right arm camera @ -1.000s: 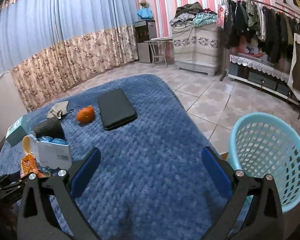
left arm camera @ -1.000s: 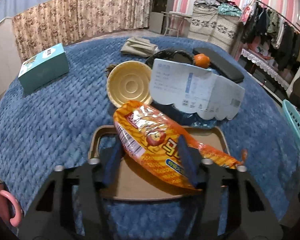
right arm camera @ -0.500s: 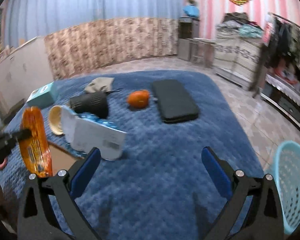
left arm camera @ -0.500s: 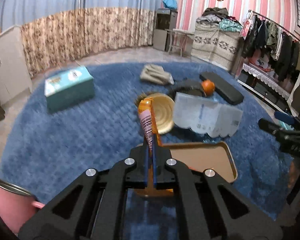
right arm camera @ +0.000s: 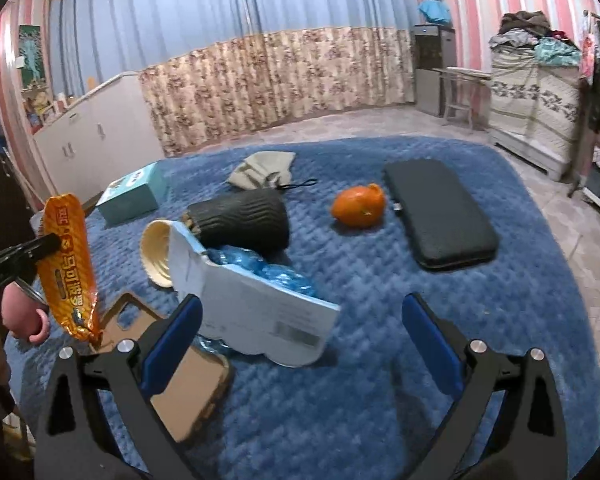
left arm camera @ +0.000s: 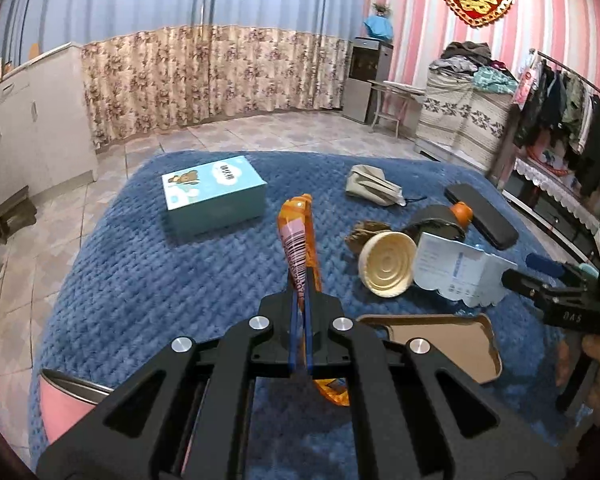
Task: Collect trash
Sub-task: 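Grasp the white paper box with the right tool while the left tool holds the wrapper, then carry the paper box with the right tool and the wrapper with the left tool over the light blue wastebasket, then open the left tool to drop the orange wrapper into the wastebasket, then open the right tool to drop the white paper box into the wastebasket, then grasp the blue plastic bag with the right tool while the left tool grasps the cream round lid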
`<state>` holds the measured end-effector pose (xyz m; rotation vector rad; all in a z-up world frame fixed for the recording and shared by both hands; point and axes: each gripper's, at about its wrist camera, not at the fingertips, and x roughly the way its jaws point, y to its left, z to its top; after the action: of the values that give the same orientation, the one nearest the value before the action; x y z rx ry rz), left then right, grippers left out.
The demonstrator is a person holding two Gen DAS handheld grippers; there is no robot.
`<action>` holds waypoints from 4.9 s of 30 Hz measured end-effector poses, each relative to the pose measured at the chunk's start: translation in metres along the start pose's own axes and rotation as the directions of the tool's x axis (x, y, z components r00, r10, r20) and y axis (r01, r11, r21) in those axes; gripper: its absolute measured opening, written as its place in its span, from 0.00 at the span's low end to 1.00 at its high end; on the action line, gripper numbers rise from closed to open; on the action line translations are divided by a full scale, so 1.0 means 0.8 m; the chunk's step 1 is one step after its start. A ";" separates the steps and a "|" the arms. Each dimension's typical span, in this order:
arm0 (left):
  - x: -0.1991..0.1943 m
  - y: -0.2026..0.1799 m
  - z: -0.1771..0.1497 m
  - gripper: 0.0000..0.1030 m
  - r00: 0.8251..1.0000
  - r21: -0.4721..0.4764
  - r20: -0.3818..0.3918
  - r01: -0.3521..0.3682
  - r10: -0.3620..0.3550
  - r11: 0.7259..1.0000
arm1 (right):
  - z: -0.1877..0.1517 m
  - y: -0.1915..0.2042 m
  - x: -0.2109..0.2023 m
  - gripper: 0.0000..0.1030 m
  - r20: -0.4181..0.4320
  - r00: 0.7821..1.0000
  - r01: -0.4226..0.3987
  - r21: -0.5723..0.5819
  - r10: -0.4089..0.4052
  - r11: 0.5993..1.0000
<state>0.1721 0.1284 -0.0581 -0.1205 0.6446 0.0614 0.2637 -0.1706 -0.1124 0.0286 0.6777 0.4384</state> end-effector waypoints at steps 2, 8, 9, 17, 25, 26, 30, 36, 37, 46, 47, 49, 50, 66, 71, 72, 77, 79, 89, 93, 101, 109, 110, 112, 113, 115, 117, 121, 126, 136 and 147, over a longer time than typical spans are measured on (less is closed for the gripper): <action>0.000 0.000 0.000 0.01 1.000 -0.004 -0.005 -0.006 0.006 1.000 | -0.001 0.004 0.004 0.83 -0.001 1.000 -0.008 -0.016 0.008 1.000; -0.009 -0.005 0.000 0.01 1.000 0.013 0.005 -0.010 0.010 1.000 | -0.005 0.017 -0.006 0.55 0.004 0.997 -0.074 -0.052 0.074 0.996; -0.011 -0.006 0.000 0.01 1.000 0.016 0.008 -0.011 0.011 1.000 | -0.008 0.020 -0.012 0.53 0.007 0.996 -0.089 -0.056 0.090 0.994; -0.035 -0.005 0.004 0.01 0.999 0.000 0.034 0.002 -0.002 1.000 | -0.033 0.033 -0.035 0.28 -0.040 0.993 -0.115 -0.097 0.111 0.989; -0.062 0.004 0.006 0.01 0.998 -0.002 0.056 0.008 -0.008 1.000 | -0.039 0.055 -0.050 0.16 -0.006 0.992 -0.127 -0.157 0.128 0.979; -0.064 0.006 0.007 0.01 0.998 -0.005 0.059 0.007 -0.007 1.000 | -0.038 0.056 -0.055 0.15 0.008 0.991 -0.134 -0.160 0.137 0.978; -0.070 0.006 0.010 0.01 0.998 -0.017 0.068 0.009 -0.008 1.000 | -0.034 0.055 -0.082 0.10 0.074 0.985 -0.142 -0.161 0.155 0.977; -0.078 -0.021 0.028 0.01 0.994 0.007 0.107 0.033 -0.034 0.999 | -0.022 0.035 -0.137 0.10 0.180 0.973 -0.122 -0.127 0.144 0.984; -0.079 -0.029 0.033 0.01 0.992 0.016 0.116 0.038 -0.040 0.999 | -0.020 0.028 -0.146 0.10 0.198 0.971 -0.112 -0.113 0.133 0.987; -0.075 -0.112 0.064 0.01 0.977 0.070 0.151 0.141 -0.150 0.988 | -0.020 -0.054 -0.219 0.09 0.330 0.944 -0.042 0.045 0.025 0.998; -0.074 -0.123 0.066 0.01 0.974 0.077 0.151 0.155 -0.166 0.985 | -0.022 -0.066 -0.226 0.09 0.338 0.941 -0.028 0.068 0.004 0.997; -0.073 -0.148 0.069 0.01 0.970 0.102 0.156 0.173 -0.187 0.980 | -0.025 -0.087 -0.234 0.09 0.348 0.937 -0.023 0.111 -0.017 0.994; -0.072 -0.157 0.069 0.01 0.968 0.111 0.158 0.178 -0.194 0.978 | -0.028 -0.094 -0.237 0.09 0.350 0.936 -0.015 0.124 -0.030 0.992; -0.040 -0.302 0.063 0.01 0.931 0.202 0.105 0.323 -0.349 0.925 | -0.057 -0.204 -0.305 0.09 0.349 0.891 0.192 0.293 -0.291 0.937; -0.031 -0.351 0.057 0.01 0.914 0.233 0.083 0.370 -0.397 0.899 | -0.070 -0.234 -0.323 0.09 0.310 0.869 0.279 0.336 -0.386 0.899; -0.030 -0.364 0.054 0.01 0.910 0.244 0.080 0.378 -0.407 0.893 | -0.074 -0.244 -0.327 0.09 0.296 0.861 0.303 0.353 -0.413 0.885; -0.025 -0.412 0.041 0.01 0.889 0.277 0.053 0.425 -0.455 0.862 | -0.085 -0.280 -0.343 0.09 0.242 0.835 0.374 0.409 -0.494 0.832; -0.023 -0.433 0.037 0.01 0.880 0.295 0.042 0.441 -0.473 0.848 | -0.092 -0.290 -0.347 0.09 0.215 0.824 0.405 0.422 -0.524 0.811; -0.010 -0.521 0.004 0.01 0.838 0.347 -0.031 0.520 -0.545 0.780 | -0.107 -0.331 -0.357 0.09 0.127 0.797 0.482 0.454 -0.590 0.749; 0.000 -0.553 -0.006 0.01 0.815 0.356 -0.069 0.559 -0.576 0.749 | -0.115 -0.348 -0.367 0.09 0.123 0.789 0.481 0.485 -0.602 0.730; 0.017 -0.628 -0.041 0.01 0.776 0.393 -0.148 0.615 -0.613 0.684 | -0.131 -0.369 -0.376 0.09 0.118 0.781 0.472 0.531 -0.613 0.703; 0.030 -0.651 -0.050 0.61 0.820 0.412 -0.127 0.555 -0.558 0.723 | -0.140 -0.375 -0.374 0.09 0.112 0.786 0.459 0.552 -0.607 0.696; 0.032 -0.646 -0.046 0.64 0.829 0.407 -0.110 0.540 -0.548 0.737 | -0.139 -0.375 -0.373 0.09 0.115 0.788 0.456 0.551 -0.605 0.699; 0.035 -0.637 -0.038 0.72 0.848 0.405 -0.080 0.508 -0.524 0.760 | -0.136 -0.373 -0.370 0.09 0.117 0.792 0.456 0.541 -0.600 0.707; 0.036 -0.633 -0.035 0.74 0.857 0.405 -0.067 0.492 -0.512 0.771 | -0.134 -0.372 -0.369 0.09 0.116 0.793 0.457 0.537 -0.598 0.709; 0.037 -0.624 -0.028 0.80 0.871 0.405 -0.041 0.462 -0.489 0.789 | -0.133 -0.371 -0.365 0.09 0.107 0.795 0.463 0.528 -0.597 0.712; 0.037 -0.617 -0.022 0.86 0.891 0.408 -0.014 0.419 -0.453 0.811 | -0.134 -0.374 -0.361 0.09 0.095 0.801 0.464 0.527 -0.592 0.712; 0.039 -0.595 -0.015 0.89 0.908 0.399 0.006 0.382 -0.419 0.834 | -0.134 -0.376 -0.349 0.09 0.060 0.808 0.479 0.511 -0.586 0.714; 0.037 -0.576 -0.012 0.90 0.911 0.385 0.006 0.378 -0.412 0.842 | -0.127 -0.372 -0.332 0.11 0.028 0.802 0.513 0.478 -0.596 0.713; 0.024 -0.536 -0.011 0.91 0.920 0.378 0.032 0.351 -0.392 0.856 | -0.122 -0.372 -0.312 0.67 -0.038 0.788 0.565 0.443 -0.615 0.697; 0.011 -0.451 0.012 0.95 0.939 0.317 0.079 0.294 -0.334 0.902 | -0.103 -0.348 -0.298 0.92 -0.046 0.734 0.640 0.381 -0.678 0.667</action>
<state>0.2189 -0.2281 -0.0221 0.0757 0.4885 -0.3398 0.1552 -0.5290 -0.0799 0.1598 0.6148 -0.4113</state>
